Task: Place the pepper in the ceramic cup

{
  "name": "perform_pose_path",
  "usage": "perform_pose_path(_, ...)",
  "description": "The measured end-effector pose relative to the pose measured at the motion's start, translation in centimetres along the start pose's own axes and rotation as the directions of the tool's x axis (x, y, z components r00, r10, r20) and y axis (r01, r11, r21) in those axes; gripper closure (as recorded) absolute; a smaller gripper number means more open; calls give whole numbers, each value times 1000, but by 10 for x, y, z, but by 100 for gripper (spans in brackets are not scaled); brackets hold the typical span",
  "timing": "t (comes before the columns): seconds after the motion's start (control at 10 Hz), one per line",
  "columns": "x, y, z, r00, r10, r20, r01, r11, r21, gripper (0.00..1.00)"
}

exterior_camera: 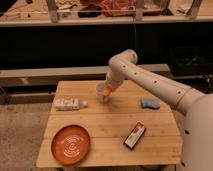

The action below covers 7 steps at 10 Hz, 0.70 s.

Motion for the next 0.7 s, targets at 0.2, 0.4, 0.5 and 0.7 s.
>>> perform_pose_path(0.2,0,0,-1,1000,2,1,-2,1000,1,66)
perform_pose_path(0.4,0,0,-1,1000,4,3,-4,1000,2,66)
perform_pose_path(0.5,0,-1,-2,1000,4,4,-4,1000,3,66)
perform_pose_path(0.7,0,-1,-2,1000,6,4,-6,1000,5,66)
